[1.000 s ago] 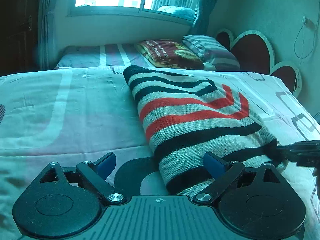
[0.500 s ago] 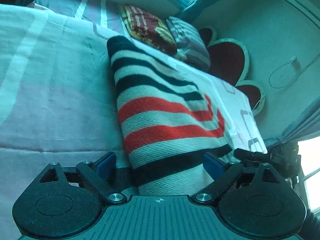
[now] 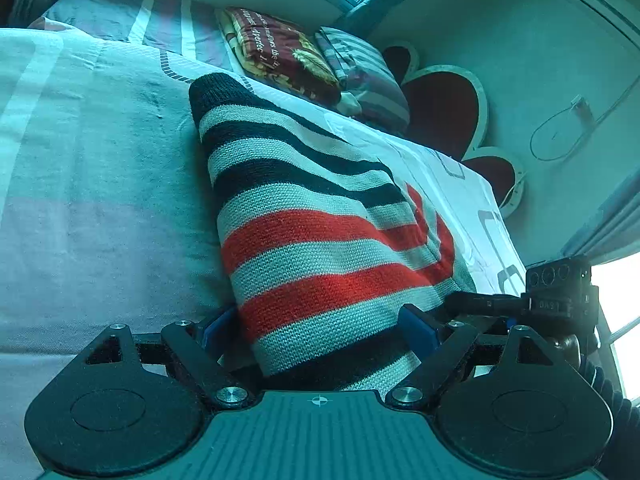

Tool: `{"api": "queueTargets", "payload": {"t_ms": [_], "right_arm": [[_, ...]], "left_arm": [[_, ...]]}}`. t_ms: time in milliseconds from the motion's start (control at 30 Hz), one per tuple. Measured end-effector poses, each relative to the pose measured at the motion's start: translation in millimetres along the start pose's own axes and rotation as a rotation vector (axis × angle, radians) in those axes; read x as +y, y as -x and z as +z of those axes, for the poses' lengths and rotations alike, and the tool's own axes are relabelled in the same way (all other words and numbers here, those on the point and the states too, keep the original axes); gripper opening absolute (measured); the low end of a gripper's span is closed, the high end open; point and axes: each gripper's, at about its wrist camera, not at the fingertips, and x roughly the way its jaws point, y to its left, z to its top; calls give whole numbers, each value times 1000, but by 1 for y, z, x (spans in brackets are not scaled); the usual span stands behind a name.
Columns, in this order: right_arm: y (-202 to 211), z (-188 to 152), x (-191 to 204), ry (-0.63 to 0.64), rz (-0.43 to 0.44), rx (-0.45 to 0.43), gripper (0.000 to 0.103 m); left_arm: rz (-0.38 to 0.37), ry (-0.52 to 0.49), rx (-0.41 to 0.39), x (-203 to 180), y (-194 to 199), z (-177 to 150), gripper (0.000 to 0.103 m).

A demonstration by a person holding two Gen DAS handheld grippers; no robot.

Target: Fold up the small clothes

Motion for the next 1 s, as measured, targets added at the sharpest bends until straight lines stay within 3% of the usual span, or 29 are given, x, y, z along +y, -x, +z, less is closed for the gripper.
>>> {"api": "queueTargets", "payload": {"t_ms": [133, 333, 700, 833, 1000], "right_arm": [[1, -1, -7, -6, 28, 3, 48], [-16, 2, 10, 95, -32, -25, 45], [-11, -6, 13, 99, -41, -51, 43], [-9, -10, 22, 125, -50, -57, 37], [0, -10, 36, 144, -65, -78, 35]], "left_arm": [[8, -17, 0, 0, 0, 1, 85], [39, -56, 2, -6, -2, 5, 81], [44, -64, -19, -11, -7, 5, 79], [31, -80, -47, -13, -3, 4, 57], [20, -92, -51, -13, 4, 8, 50]]}}
